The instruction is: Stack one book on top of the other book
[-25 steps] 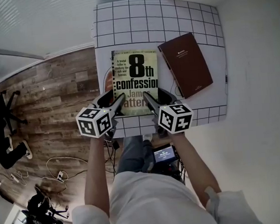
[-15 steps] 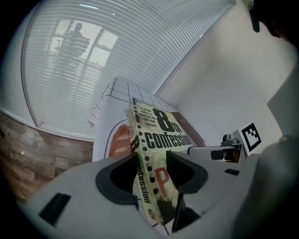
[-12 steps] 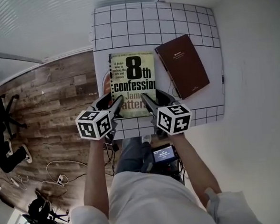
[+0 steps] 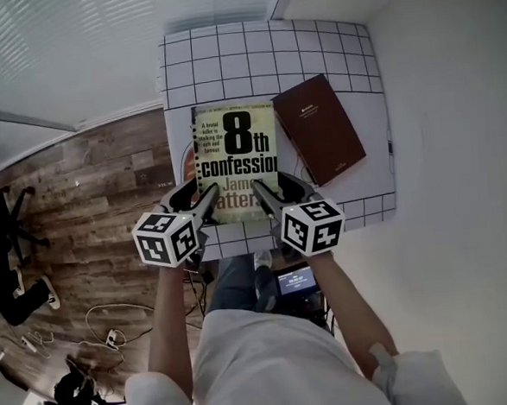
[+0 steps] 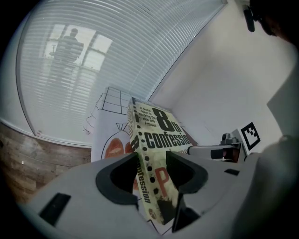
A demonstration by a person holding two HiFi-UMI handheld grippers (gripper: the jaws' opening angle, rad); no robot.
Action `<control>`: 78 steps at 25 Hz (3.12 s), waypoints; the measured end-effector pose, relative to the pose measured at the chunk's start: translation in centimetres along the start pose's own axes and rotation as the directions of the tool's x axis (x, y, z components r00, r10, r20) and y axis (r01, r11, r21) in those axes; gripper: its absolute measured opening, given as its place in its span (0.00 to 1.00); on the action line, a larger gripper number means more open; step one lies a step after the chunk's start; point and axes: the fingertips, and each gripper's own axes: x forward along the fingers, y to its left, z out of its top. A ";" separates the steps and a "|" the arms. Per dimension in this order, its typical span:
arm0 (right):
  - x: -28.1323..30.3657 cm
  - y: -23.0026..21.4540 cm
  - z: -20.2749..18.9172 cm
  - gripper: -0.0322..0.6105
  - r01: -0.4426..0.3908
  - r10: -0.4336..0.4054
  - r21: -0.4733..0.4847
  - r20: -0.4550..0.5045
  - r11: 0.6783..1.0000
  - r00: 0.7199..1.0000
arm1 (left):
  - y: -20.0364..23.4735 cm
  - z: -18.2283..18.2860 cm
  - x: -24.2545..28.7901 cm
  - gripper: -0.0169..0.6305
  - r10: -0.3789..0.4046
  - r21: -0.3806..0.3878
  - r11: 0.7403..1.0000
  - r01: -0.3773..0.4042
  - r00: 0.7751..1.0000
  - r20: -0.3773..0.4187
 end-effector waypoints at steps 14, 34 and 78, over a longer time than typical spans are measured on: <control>-3.8 2.0 3.7 0.39 -0.023 0.024 -0.021 0.063 1.000 0.998 | -3.6 3.7 -3.1 0.33 0.021 0.055 0.998 -0.024 0.998 0.059; -6.8 1.3 4.9 0.39 -0.007 0.010 -0.045 0.052 0.999 0.999 | -6.8 4.6 -3.3 0.33 -0.050 0.117 0.992 0.046 0.998 0.036; -7.9 -14.6 9.0 0.39 -0.127 0.107 -0.167 -0.123 0.978 0.987 | -15.0 3.0 10.3 0.32 0.009 0.030 1.000 -0.008 0.999 -0.045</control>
